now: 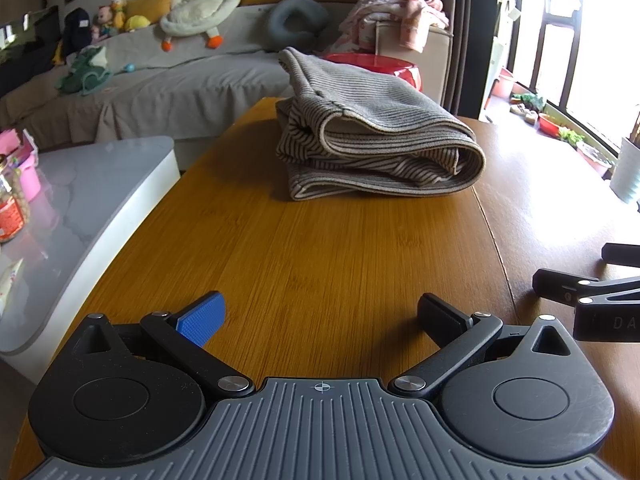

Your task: Fold clothes

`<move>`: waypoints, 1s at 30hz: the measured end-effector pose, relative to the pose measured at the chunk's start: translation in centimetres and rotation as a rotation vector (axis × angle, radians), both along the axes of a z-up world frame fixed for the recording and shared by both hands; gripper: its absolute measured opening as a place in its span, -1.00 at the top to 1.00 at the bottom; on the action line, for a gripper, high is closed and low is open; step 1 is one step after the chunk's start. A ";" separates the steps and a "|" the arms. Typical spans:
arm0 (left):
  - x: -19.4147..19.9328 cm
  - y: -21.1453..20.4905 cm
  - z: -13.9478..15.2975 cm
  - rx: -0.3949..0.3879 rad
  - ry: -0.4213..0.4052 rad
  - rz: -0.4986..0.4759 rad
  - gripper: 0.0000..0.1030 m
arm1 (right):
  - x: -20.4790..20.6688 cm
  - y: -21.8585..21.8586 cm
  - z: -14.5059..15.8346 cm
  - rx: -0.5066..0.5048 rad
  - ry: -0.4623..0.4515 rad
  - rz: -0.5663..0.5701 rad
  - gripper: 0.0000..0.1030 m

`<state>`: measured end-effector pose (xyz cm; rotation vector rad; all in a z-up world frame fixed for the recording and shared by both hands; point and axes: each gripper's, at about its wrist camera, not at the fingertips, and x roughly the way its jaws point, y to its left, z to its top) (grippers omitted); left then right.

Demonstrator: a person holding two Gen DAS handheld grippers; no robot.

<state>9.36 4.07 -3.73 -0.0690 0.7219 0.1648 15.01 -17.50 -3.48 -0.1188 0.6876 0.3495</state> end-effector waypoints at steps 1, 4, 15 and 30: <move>0.0 0.0 0.0 0.000 0.000 0.005 -1.00 | 0.0 0.0 0.0 0.000 0.000 0.000 -1.00; 0.1 -0.1 0.0 0.001 0.000 0.015 -1.00 | 0.0 0.0 0.0 0.000 0.000 0.000 -1.00; 0.1 -0.1 0.0 0.000 0.000 0.017 -1.00 | 0.0 0.0 0.0 0.000 0.000 0.000 -1.00; 0.1 -0.1 0.0 0.001 0.000 0.022 -1.00 | 0.1 0.0 0.0 0.000 0.000 0.000 -1.00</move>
